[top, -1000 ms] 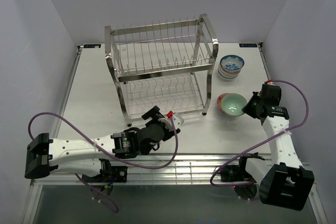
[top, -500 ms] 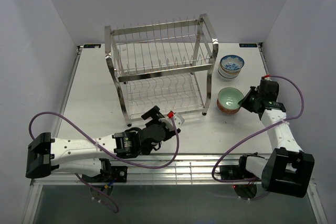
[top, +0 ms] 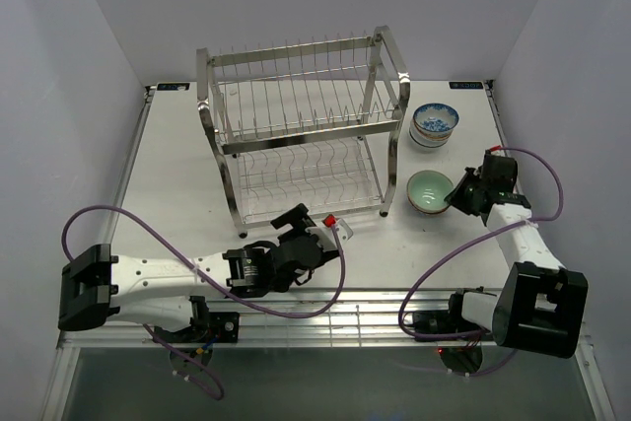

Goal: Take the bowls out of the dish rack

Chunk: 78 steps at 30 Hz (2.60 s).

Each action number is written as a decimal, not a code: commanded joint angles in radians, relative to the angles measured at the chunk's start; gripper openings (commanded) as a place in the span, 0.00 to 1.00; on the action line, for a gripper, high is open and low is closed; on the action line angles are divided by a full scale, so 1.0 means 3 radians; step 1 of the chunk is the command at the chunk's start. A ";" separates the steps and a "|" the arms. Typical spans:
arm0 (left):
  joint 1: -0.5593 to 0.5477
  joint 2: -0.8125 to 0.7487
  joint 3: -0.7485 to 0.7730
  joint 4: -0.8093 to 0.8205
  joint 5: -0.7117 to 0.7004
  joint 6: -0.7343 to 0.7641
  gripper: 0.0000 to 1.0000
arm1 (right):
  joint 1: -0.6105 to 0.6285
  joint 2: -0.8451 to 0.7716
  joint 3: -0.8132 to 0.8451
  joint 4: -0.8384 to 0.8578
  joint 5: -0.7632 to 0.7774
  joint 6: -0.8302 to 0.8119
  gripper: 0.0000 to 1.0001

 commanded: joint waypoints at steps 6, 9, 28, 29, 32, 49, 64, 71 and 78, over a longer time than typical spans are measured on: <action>0.0020 -0.0040 0.0034 0.0002 0.0043 -0.0051 0.98 | -0.0016 0.0085 0.0030 0.0376 -0.0124 -0.0047 0.34; 0.0036 -0.0035 0.0039 0.0002 0.0069 -0.0061 0.98 | -0.0016 0.0091 0.0041 0.0382 -0.0129 -0.0058 0.44; 0.0245 -0.0147 0.0096 -0.0003 0.0370 -0.0260 0.98 | -0.0016 -0.0262 0.0281 -0.0124 0.0240 -0.0027 0.63; 0.0255 -0.0223 0.0101 0.0033 0.0396 -0.0281 0.98 | -0.0016 -0.0343 0.0286 -0.0140 0.0209 -0.0012 0.73; 0.0531 -0.0342 0.0111 0.0100 0.0819 -0.0479 0.98 | -0.0016 -0.0512 0.0342 -0.0160 0.0101 0.0004 0.83; 0.1278 -0.1205 0.0419 -0.0463 0.0565 -0.1421 0.98 | 0.0907 -0.0943 0.0608 -0.0319 0.0356 -0.0400 0.90; 0.2571 -0.1242 0.0116 -0.0785 0.1162 -0.1856 0.98 | 0.1165 -0.1024 0.0153 -0.0125 0.0822 -0.0461 0.90; 0.2592 -0.1507 -0.0123 -0.0556 0.1372 -0.1703 0.98 | 0.1165 -0.0942 0.0122 -0.0125 0.0919 -0.0446 0.90; 0.2592 -0.1783 -0.0180 -0.0207 0.2103 -0.1319 0.94 | 0.1165 -0.0983 0.0072 -0.0079 0.0945 -0.0431 0.90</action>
